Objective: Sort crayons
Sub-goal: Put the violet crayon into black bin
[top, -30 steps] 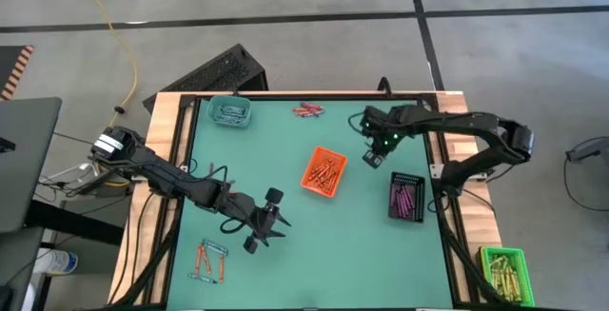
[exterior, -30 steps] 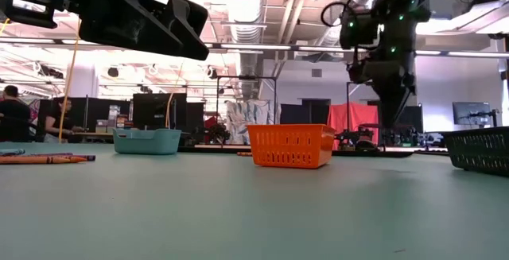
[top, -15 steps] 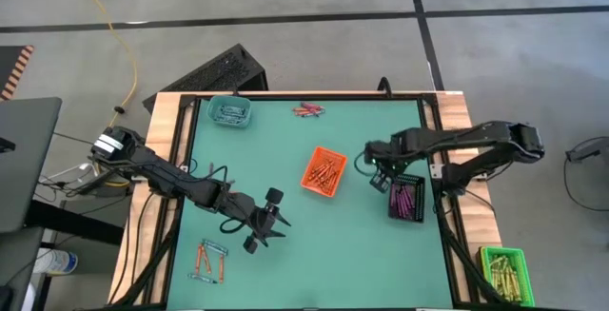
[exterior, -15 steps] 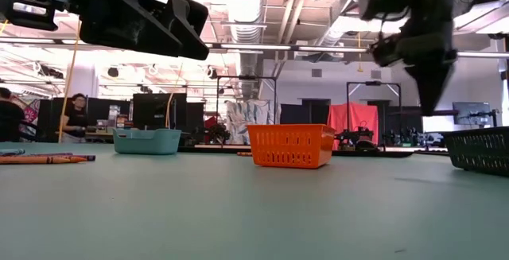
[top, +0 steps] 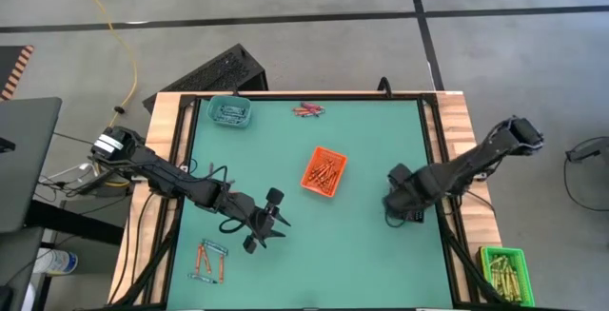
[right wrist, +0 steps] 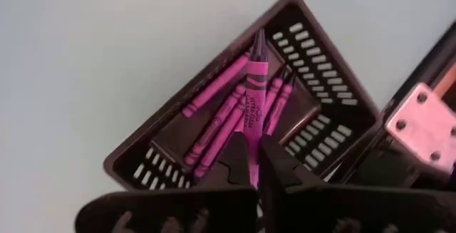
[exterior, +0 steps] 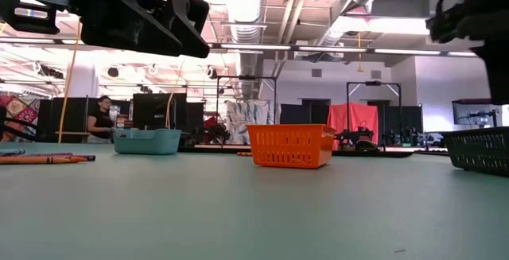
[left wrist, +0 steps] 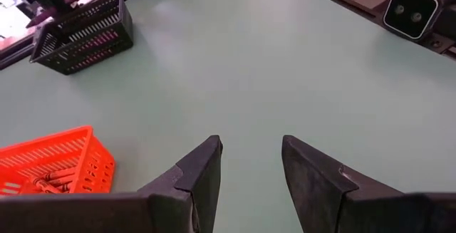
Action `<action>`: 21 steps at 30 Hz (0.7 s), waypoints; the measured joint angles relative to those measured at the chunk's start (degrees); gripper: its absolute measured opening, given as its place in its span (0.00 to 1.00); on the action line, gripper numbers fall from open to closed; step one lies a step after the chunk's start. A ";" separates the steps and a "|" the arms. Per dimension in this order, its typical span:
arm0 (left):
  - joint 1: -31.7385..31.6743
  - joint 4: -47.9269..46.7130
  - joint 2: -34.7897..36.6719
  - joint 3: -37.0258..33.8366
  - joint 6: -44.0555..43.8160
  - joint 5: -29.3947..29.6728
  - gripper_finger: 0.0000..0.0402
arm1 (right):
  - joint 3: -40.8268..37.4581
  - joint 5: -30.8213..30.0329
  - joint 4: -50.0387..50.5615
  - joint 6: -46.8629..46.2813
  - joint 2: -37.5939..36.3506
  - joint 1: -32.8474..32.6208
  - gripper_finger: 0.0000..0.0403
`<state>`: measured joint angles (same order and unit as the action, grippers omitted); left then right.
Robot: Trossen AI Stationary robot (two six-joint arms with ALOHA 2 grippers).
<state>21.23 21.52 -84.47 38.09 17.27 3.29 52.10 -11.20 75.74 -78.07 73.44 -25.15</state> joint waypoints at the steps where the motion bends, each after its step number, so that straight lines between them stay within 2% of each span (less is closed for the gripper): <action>1: 0.00 0.04 0.00 0.00 -0.01 -0.13 0.35 | 0.00 -0.57 0.13 -2.30 -0.01 -1.42 0.02; 9: 0.01 1.44 0.02 -0.02 -0.39 -1.13 0.35 | 0.00 -2.90 0.20 -13.65 0.01 -8.27 0.02; 15: 0.00 1.44 0.02 0.00 0.17 -1.16 0.35 | -0.24 -4.17 0.41 -18.16 0.01 -10.66 0.02; 21: 0.00 0.17 0.02 0.00 2.01 0.08 0.35 | -6.22 -3.96 -5.18 -20.47 0.06 -11.93 0.07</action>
<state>21.23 21.69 -84.44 38.08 19.28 3.37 45.87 -15.16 70.56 -98.54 73.49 -37.08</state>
